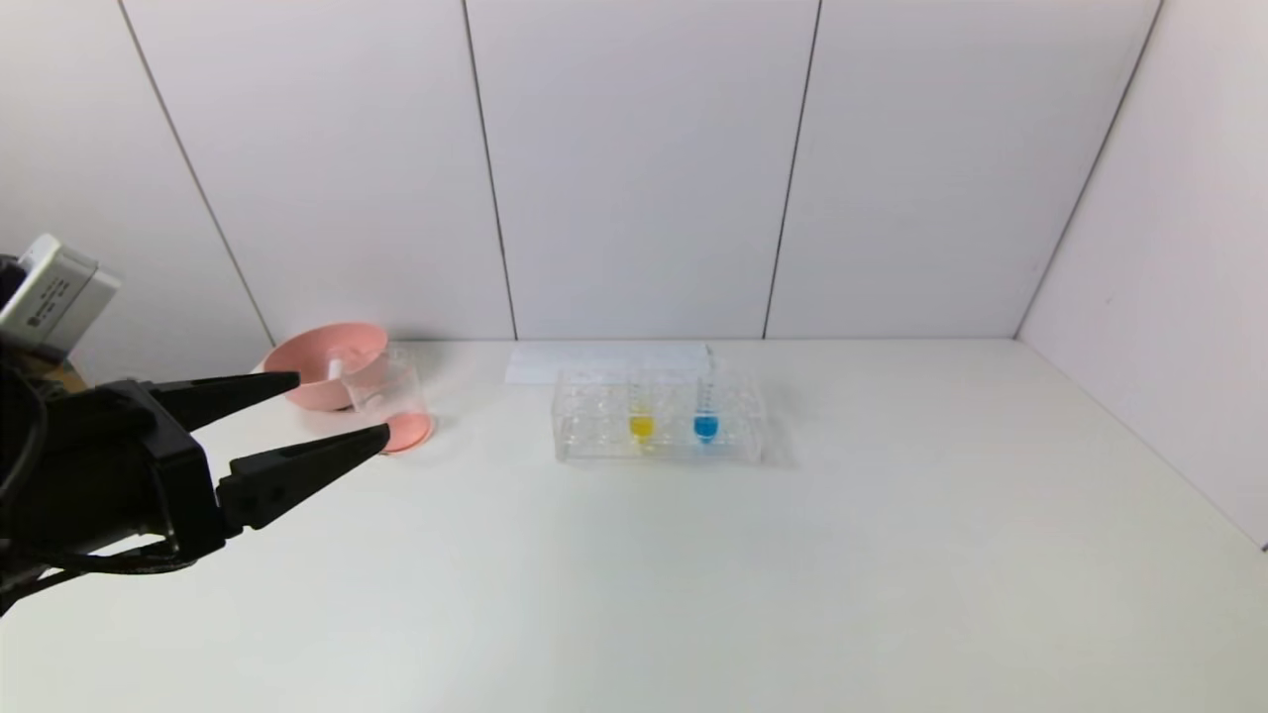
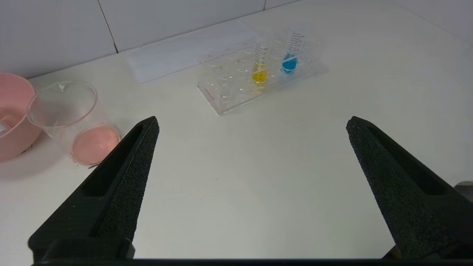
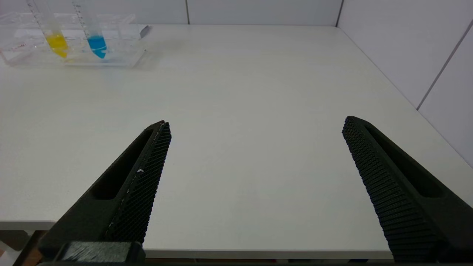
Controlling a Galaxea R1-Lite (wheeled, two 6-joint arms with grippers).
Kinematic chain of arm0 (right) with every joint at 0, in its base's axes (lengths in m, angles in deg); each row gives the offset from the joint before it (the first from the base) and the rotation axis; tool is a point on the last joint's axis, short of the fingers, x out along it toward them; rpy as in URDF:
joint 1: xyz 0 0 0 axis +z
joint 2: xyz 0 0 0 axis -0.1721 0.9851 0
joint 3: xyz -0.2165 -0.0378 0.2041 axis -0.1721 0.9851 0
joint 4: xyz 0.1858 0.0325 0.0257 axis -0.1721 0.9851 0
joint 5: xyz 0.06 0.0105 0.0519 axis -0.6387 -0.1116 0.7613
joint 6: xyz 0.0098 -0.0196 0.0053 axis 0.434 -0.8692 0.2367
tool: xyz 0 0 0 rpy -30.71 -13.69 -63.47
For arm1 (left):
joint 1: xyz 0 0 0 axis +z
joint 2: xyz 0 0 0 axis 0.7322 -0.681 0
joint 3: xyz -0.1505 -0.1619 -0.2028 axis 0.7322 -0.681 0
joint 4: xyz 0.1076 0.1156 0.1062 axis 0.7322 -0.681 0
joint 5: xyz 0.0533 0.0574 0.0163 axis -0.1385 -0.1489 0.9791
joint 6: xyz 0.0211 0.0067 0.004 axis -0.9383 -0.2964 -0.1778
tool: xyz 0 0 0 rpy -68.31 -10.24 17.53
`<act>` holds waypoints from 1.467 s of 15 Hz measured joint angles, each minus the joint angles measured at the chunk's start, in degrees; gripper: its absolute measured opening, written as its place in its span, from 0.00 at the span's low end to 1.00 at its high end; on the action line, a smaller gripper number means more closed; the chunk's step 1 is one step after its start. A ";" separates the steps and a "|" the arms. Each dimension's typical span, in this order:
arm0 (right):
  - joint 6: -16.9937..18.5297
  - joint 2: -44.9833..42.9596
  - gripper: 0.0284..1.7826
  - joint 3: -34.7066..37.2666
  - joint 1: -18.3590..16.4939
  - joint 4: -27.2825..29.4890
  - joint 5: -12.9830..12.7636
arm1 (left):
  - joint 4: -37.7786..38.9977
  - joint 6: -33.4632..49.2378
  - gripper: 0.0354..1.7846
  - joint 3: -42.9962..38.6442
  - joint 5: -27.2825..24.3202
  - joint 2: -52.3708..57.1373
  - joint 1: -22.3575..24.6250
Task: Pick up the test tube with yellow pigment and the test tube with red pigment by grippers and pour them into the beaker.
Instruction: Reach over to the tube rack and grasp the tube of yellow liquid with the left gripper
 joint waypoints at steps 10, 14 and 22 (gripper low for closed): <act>0.02 0.00 0.95 0.00 0.00 -0.02 0.00 | 18.77 -0.16 0.99 1.60 0.00 -16.87 -5.64; 0.02 0.00 0.95 0.02 0.00 0.00 -0.05 | 19.66 -0.28 0.99 3.56 -0.10 -22.49 -7.52; 0.02 0.00 0.95 0.00 0.02 0.00 -0.02 | 21.98 -0.39 0.99 9.07 1.24 -32.28 -13.23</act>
